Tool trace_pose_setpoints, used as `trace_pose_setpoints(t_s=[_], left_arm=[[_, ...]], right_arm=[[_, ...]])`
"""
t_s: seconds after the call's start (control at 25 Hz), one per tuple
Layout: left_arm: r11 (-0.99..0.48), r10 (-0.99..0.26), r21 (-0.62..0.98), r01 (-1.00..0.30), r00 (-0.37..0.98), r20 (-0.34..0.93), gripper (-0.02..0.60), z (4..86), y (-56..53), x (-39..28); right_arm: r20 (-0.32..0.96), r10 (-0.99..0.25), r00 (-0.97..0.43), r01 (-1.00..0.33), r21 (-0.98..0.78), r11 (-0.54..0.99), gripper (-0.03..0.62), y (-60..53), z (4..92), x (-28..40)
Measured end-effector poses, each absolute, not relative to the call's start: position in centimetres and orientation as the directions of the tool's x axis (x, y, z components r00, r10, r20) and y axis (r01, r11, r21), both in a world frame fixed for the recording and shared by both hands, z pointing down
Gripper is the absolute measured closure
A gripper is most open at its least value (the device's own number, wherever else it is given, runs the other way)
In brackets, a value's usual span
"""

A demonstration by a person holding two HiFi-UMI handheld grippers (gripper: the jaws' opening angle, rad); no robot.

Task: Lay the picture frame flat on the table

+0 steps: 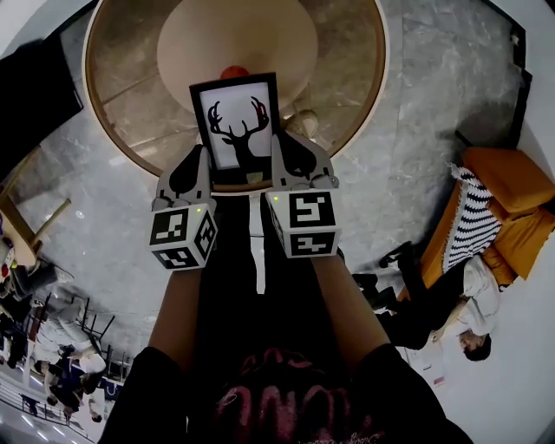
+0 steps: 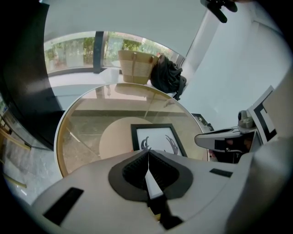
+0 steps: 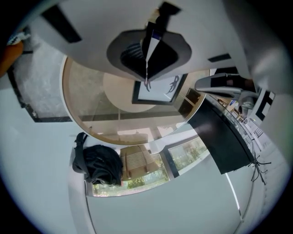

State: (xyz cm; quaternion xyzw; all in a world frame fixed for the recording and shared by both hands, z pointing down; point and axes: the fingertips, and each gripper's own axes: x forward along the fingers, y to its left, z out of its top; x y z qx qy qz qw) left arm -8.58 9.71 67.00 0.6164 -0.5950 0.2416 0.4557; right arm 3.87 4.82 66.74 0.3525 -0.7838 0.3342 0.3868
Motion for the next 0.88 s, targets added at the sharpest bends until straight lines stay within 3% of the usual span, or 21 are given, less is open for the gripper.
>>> trace_pose_setpoints(t_s=[0.88], left_arm=[[0.007, -0.661, 0.214, -0.977, 0.156, 0.734, 0.571, 52.8, 5.1, -8.4]], right_arm=[[0.692, -0.505, -0.516, -0.807, -0.194, 0.558, 0.572, -0.3, 51.7, 4.2]])
